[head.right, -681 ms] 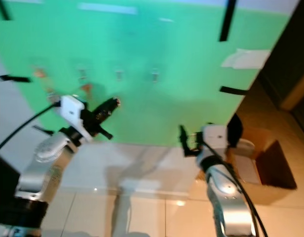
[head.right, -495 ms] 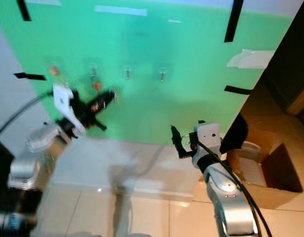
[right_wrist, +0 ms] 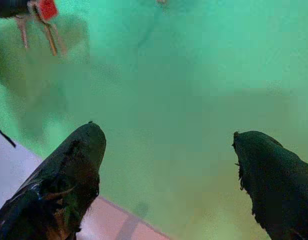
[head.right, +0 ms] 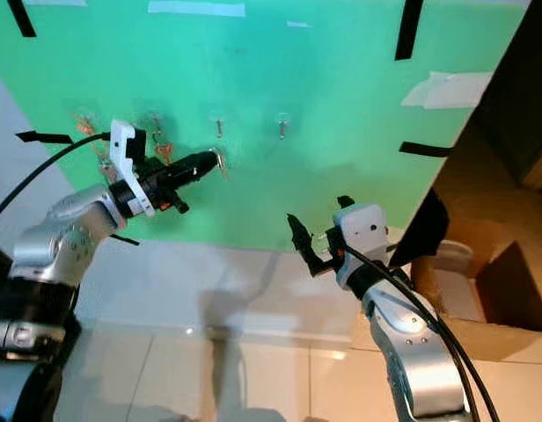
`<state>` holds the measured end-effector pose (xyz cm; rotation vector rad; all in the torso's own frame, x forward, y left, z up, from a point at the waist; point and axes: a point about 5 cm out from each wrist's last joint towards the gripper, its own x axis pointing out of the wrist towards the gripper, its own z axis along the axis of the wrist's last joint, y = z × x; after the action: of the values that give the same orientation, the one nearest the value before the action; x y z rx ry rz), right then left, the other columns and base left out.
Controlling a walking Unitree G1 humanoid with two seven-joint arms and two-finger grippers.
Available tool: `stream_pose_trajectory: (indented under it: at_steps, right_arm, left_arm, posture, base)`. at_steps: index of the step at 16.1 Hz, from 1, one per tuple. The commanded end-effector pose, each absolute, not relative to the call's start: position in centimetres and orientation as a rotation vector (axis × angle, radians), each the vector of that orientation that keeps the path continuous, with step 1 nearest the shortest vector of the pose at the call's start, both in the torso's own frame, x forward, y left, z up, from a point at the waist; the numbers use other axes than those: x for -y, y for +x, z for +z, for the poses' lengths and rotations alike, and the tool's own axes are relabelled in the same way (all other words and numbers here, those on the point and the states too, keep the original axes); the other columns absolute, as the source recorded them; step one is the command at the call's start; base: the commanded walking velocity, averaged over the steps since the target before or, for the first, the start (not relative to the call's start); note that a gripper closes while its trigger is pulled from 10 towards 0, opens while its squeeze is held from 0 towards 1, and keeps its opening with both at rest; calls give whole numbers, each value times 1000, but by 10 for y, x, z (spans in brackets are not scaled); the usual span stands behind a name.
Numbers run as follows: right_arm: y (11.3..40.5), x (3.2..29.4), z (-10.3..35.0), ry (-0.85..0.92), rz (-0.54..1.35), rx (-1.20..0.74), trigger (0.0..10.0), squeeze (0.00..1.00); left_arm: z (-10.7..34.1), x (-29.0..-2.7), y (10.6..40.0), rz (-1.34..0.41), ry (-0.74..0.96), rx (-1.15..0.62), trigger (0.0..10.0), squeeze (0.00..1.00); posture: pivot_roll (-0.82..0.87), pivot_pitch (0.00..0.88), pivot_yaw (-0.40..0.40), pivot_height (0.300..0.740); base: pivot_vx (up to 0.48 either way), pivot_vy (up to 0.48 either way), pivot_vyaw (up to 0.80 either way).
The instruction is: Hang keys on a hook
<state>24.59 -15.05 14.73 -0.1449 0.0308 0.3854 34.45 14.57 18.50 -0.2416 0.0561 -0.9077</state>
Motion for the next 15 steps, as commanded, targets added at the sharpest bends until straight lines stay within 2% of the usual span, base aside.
stream_pose_trajectory:
  at_steps: [1, 6, 10, 15]
  right_arm:
    - [244, 145, 151, -156, 414, -25, 10000, 0]
    - [230, 131, 151, -166, 524, -54, 10000, 0]
    - [226, 120, 159, -177, 622, -12, 10000, 0]
    - [232, 111, 177, -140, 657, 82, 10000, 0]
  left_arm:
    - [194, -147, 349, -931, -265, -48, 10000, 0]
    - [198, -146, 354, -961, -355, -58, 10000, 0]
    - [207, -159, 368, -846, -409, 3, 10000, 0]
    - [207, -161, 373, -815, -432, 14, 10000, 0]
  posture:
    - [-165, 0, 80, 740]
    - [-167, 0, 87, 740]
    - [-164, 0, 78, 740]
    - [-166, 0, 78, 740]
  base:
    - [0, 0, 0]
    - [0, 0, 0]
    - [0, 0, 0]
    - [0, 0, 0]
